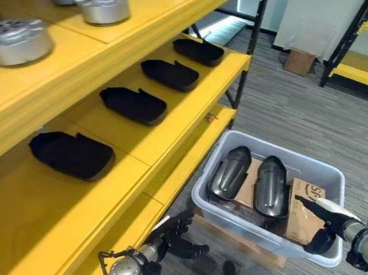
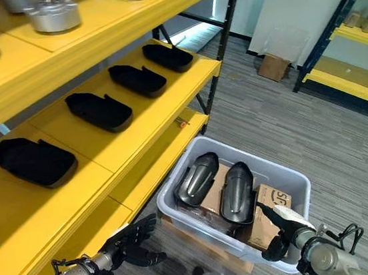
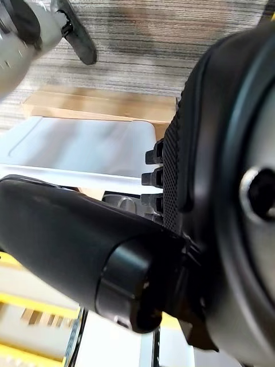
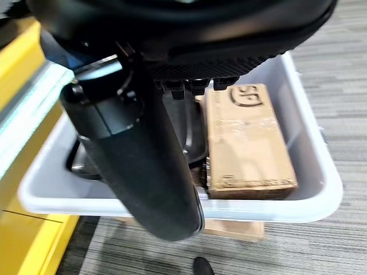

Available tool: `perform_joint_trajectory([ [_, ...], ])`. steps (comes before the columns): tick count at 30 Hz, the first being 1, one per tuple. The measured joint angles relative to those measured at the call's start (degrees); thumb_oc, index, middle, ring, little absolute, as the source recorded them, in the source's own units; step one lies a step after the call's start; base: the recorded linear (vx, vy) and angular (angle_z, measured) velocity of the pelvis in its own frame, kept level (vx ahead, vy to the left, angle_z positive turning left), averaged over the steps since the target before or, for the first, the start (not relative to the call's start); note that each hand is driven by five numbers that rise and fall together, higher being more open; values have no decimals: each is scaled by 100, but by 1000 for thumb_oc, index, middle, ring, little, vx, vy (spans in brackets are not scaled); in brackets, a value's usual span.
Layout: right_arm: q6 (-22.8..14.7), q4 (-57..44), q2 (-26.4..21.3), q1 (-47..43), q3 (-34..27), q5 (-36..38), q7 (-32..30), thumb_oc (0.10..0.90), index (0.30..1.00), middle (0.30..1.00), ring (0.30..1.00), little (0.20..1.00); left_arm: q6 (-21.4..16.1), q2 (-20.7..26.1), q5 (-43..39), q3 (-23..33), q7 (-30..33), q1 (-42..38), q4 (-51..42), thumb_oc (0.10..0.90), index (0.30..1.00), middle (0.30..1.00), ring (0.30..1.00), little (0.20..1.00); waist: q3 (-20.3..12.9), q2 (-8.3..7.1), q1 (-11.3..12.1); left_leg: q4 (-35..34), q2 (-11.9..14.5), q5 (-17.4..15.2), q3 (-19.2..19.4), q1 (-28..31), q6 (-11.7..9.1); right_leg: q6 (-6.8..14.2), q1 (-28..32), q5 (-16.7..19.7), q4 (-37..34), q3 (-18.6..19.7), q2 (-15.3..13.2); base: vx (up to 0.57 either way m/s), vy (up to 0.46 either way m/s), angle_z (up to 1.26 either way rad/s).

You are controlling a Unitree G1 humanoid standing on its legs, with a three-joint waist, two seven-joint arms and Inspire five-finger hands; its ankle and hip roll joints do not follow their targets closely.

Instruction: Move parts from the plastic box to the shelf.

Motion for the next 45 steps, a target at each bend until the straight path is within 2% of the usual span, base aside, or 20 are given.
perform_joint_trajectory([
  [3,87,78,-11,-146,-4,-28,-117,900,1000,1000,1000,1000,-7,-233,-98,-15,-29,88,-34,900,1000,1000,1000,1000,47,262,13,7,133,99,-18,6,-55,-55,39,5,-88,1,186,14,-231,1],
  [8,59,67,-38,-432,-3,-146,-169,900,1000,1000,1000,1000,-44,-279,-215,-14,-19,78,-195,900,1000,1000,1000,1000,58,309,6,347,359,105,21,6,-59,-273,-219,-344,407,153,258,25,-235,-22],
  [10,39,99,-31,-631,27,-246,-184,900,1000,1000,1000,1000,-65,-271,-218,-9,12,-33,-180,900,1000,1000,1000,1000,166,110,23,783,460,151,-17,-19,-133,-369,-436,-641,1002,283,183,44,-238,-48],
  [11,31,165,19,-799,111,-247,-198,900,1000,1000,1000,1000,-97,-210,-220,-2,26,-81,-152,900,1000,1000,1000,1000,208,-89,70,1164,524,195,-165,-79,-203,-445,-536,-768,1260,343,104,23,-85,-79],
  [12,28,186,83,-905,179,-250,-277,900,1000,1000,1000,1000,-98,-176,-220,-26,115,-114,-137,900,1000,1000,1000,1000,210,-244,211,1699,591,205,-556,-252,-162,-475,-584,-739,1308,640,170,57,42,-155],
  [13,-52,202,88,-1134,311,-254,-440,900,1000,1000,1000,1000,-110,-247,-229,-51,249,-104,-87,900,1000,1000,1000,1000,188,-309,466,2087,549,-124,-1373,-526,-161,-564,-561,-603,1150,1023,215,49,63,-143],
  [15,-79,440,125,-1477,540,-286,-652,900,1000,1000,1000,1000,-113,-344,-281,-37,311,-110,-93,900,1000,1000,1000,1000,176,-305,462,1584,175,-449,-1705,-589,-111,-528,-561,-398,929,1322,274,38,99,-117],
  [16,-87,604,124,-1685,696,-290,-678,900,1000,1000,1000,1000,-121,-387,-349,-41,368,-99,-116,900,1000,1000,1000,1000,174,-271,572,1088,-30,-436,-1747,-523,-51,-578,-558,-316,815,1551,334,-31,111,-87],
  [18,-84,632,159,-1678,753,-304,-735,900,1000,1000,1000,1000,-138,-413,-436,-98,390,-138,-123,900,1000,1000,1000,1000,163,-153,459,557,-149,-179,-1674,-661,-16,-648,-374,-203,537,1583,441,43,175,-36],
  [20,-119,667,254,-1703,801,-330,-838,900,1000,1000,1000,1000,-159,-420,-443,-95,502,-123,-97,900,1000,1000,1000,1000,167,-127,511,316,-195,32,-1942,-737,-68,-614,-266,-127,412,1778,477,113,177,-52],
  [22,-198,697,312,-1870,1021,-469,-934,900,1000,1000,1000,1000,-155,-423,-447,-93,626,-78,56,900,1000,1000,1000,1000,173,-80,804,-176,-132,167,-2563,-670,-135,-622,-131,-23,183,2260,472,74,132,-107],
  [25,-278,743,313,-2022,1068,-467,-1001,900,1000,1000,1000,1000,-155,-537,-448,-91,729,-9,162,900,1000,1000,1000,1000,139,178,818,-232,138,255,-2752,-748,-90,-475,-42,-96,210,2504,414,53,145,-57],
  [27,-271,798,179,-2080,1050,-461,-1077,900,1000,1000,1000,1000,-163,-731,-446,-94,707,31,166,900,1000,1000,1000,1000,131,518,786,-209,159,170,-2576,-645,51,-290,-105,-233,321,2423,368,52,215,-43],
  [28,-240,807,154,-2075,984,-455,-1079,900,1000,1000,1000,1000,-169,-827,-437,-91,708,22,177,900,1000,1000,1000,1000,177,713,754,-255,172,506,-2187,-510,22,-19,-223,-374,614,2248,266,69,218,-42],
  [31,-256,779,399,-2051,987,-455,-1064,900,1000,1000,1000,1000,-169,-663,-439,-69,692,49,180,900,1000,1000,1000,1000,182,561,780,-254,-235,451,-1919,-464,9,196,-339,-407,756,1738,-212,54,108,-33],
  [35,-189,729,761,-1968,1017,-456,-1059,900,1000,1000,1000,1000,-166,-449,-435,84,673,32,144,900,1000,1000,1000,1000,220,436,765,-252,-570,334,-1901,-359,159,477,9,-209,239,1615,-538,67,24,0],
  [38,-102,720,972,-1963,1027,-457,-1112,900,1000,1000,1000,1000,-154,-320,-432,91,670,42,86,900,1000,1000,1000,1000,231,370,780,-252,-584,304,-1898,-345,149,503,97,-132,69,1551,-549,-29,-59,-6],
  [40,8,699,1203,-2177,1250,-471,-1232,900,1000,1000,1000,1000,-144,-311,-431,151,739,145,55,900,1000,1000,1000,1000,289,324,909,-251,-440,282,-1517,-324,120,406,-210,65,260,1043,-434,-151,-131,-80],
  [41,-3,697,1250,-2268,1317,-476,-1295,900,1000,1000,1000,1000,-144,-316,-432,135,779,149,58,900,1000,1000,1000,1000,336,318,944,-250,-380,266,-1405,-323,114,371,-400,57,494,1070,-407,-109,-119,-75],
  [45,9,690,1275,-2222,1371,-701,-1535,900,1000,1000,1000,1000,-158,-393,-547,37,1028,-151,77,900,1000,1000,1000,1000,567,272,827,64,-344,200,-1665,-724,26,218,-873,-477,1228,1074,-411,-68,-230,14],
])
